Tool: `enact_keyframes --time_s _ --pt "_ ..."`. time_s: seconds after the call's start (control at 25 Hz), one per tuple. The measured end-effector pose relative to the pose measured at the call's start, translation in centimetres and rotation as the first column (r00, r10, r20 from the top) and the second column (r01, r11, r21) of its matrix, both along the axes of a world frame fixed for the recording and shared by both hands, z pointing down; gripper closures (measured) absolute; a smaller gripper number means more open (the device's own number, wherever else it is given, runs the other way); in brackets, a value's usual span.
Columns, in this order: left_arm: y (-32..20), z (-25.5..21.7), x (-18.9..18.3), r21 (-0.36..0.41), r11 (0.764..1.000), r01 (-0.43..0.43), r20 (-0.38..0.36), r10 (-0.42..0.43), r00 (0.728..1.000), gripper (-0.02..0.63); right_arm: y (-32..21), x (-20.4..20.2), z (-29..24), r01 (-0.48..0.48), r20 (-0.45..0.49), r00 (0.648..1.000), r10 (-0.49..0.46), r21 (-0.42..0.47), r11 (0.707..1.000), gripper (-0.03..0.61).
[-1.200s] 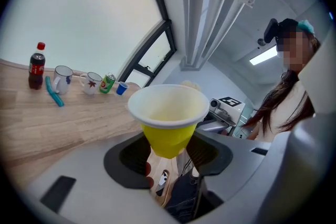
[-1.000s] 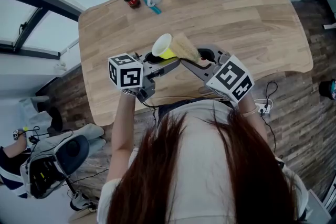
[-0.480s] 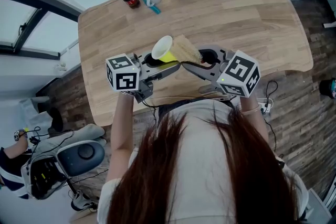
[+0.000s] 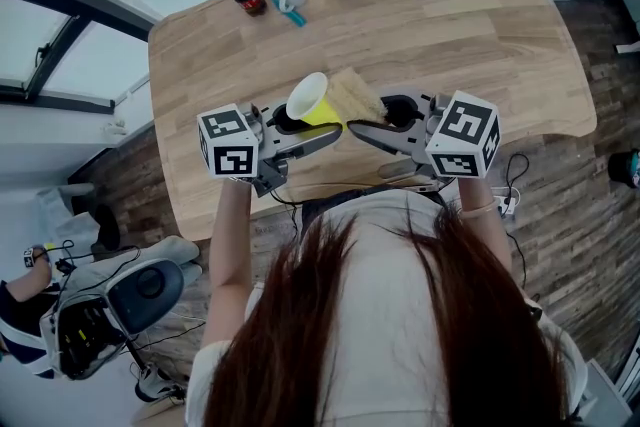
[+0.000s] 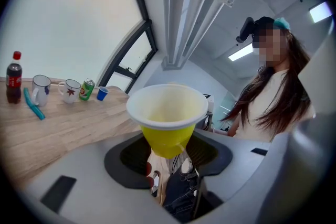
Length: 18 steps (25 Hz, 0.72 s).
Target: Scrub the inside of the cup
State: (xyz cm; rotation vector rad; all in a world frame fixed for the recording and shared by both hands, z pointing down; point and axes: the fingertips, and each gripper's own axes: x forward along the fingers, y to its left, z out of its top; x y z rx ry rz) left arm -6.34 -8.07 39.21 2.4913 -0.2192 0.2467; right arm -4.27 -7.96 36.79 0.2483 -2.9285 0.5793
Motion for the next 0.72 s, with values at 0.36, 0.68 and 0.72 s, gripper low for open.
enact_keyframes --time_s 0.36,0.68,0.72 --pt "0.61 -0.47 0.07 0.008 1.000 -0.024 -0.031 0.024 0.999 0.400 0.25 0.37 -0.12 0.027 0.056 0.998 -0.024 -0.065 0.998 0.451" --pt "0.59 -0.44 -0.15 0.018 1.000 -0.010 -0.028 0.011 1.000 0.400 -0.05 0.57 0.51 0.001 0.044 0.999 0.002 -0.076 0.997 0.451" --pt "0.56 -0.43 -0.19 0.018 1.000 -0.008 -0.028 0.008 1.000 0.400 -0.14 0.58 0.62 -0.005 0.040 0.999 0.008 -0.075 0.997 0.451"
